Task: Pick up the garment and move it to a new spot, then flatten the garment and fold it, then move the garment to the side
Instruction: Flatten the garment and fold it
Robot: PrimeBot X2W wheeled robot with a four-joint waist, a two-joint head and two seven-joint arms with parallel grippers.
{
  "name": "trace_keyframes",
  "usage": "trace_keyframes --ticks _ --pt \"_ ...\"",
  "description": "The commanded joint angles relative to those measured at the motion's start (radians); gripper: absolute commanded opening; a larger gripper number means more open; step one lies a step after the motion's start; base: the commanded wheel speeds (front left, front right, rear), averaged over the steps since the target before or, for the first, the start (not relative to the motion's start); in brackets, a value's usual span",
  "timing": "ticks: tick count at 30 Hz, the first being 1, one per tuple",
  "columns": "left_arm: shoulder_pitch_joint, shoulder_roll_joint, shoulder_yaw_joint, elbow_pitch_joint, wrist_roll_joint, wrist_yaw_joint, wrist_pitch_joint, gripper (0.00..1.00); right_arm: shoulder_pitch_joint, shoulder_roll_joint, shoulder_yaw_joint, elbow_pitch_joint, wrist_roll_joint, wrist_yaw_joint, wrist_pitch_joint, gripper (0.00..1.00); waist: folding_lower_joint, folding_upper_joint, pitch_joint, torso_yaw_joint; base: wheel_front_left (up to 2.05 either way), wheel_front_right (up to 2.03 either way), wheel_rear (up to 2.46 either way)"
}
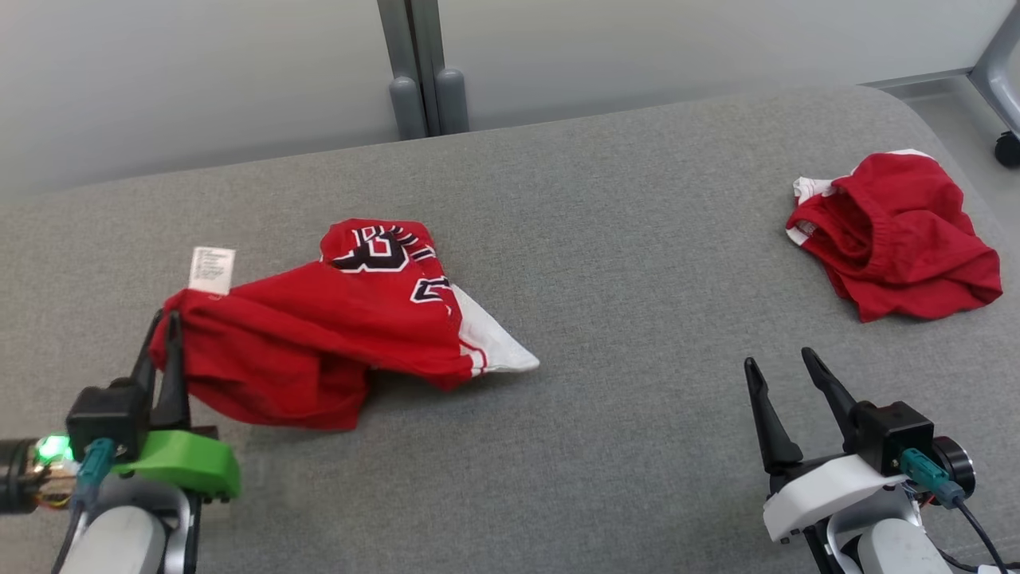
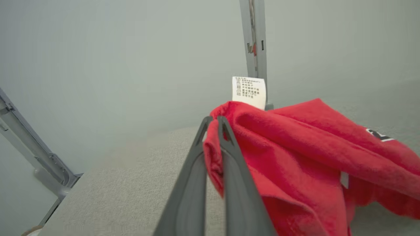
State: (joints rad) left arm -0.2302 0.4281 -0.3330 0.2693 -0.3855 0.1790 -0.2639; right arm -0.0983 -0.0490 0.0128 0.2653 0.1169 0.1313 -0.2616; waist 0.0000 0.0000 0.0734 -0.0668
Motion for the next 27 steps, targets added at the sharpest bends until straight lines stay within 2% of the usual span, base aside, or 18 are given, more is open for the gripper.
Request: trace_keyframes --ticks 1,8,9,10,11,12,19,23,27 --pt "0.032 0.006 0.025 0.007 -0.020 0.008 0.000 0.00 0.009 -0.003 0.002 0.002 -0.003 -0.001 -0.005 1.00 0.0000 0.0000 -0.003 0.004 0.00 0.00 0.00" --pt "0.127 -0.011 0.168 0.054 -0.042 0.009 0.000 0.01 0.013 -0.003 0.010 0.009 -0.001 -0.001 -0.005 1.00 0.0000 0.0000 -0.009 0.009 0.00 0.00 0.00" --pt "0.135 -0.019 0.183 0.049 -0.042 -0.004 0.000 0.18 0.013 -0.003 0.010 0.010 -0.002 -0.001 -0.005 1.00 0.0000 0.0000 -0.009 0.009 0.00 0.00 0.00" --pt "0.147 -0.030 0.194 0.048 -0.043 -0.016 0.000 0.49 0.013 -0.003 0.009 0.010 -0.003 -0.001 -0.005 1.00 0.0000 0.0000 -0.009 0.010 0.00 0.00 0.00" --pt "0.154 -0.037 0.202 0.045 -0.038 -0.027 0.000 0.94 0.013 -0.003 0.008 0.011 -0.004 -0.001 -0.005 1.00 0.0000 0.0000 -0.010 0.012 0.00 0.00 0.00" --pt "0.160 -0.044 0.209 0.042 -0.034 -0.036 0.000 1.00 0.014 -0.003 0.007 0.011 -0.004 -0.001 -0.005 1.00 0.0000 0.0000 -0.010 0.013 0.00 0.00 0.00" --pt "0.192 -0.133 0.257 -0.007 -0.044 -0.097 0.000 1.00 0.017 -0.003 0.003 0.015 -0.005 -0.001 -0.005 1.00 0.0000 0.0000 -0.021 0.021 0.00 0.00 0.00" --pt "0.210 -0.179 0.244 -0.034 -0.027 -0.133 0.000 1.00 0.019 -0.003 0.003 0.017 -0.002 -0.001 -0.005 1.00 0.0000 0.0000 -0.033 0.030 0.00 0.00 0.00" --pt "0.223 -0.248 0.208 -0.066 -0.007 -0.170 0.000 1.00 -0.005 -0.003 0.012 0.030 -0.020 -0.001 -0.005 1.00 0.0000 0.0000 -0.042 0.064 0.00 0.00 0.00"
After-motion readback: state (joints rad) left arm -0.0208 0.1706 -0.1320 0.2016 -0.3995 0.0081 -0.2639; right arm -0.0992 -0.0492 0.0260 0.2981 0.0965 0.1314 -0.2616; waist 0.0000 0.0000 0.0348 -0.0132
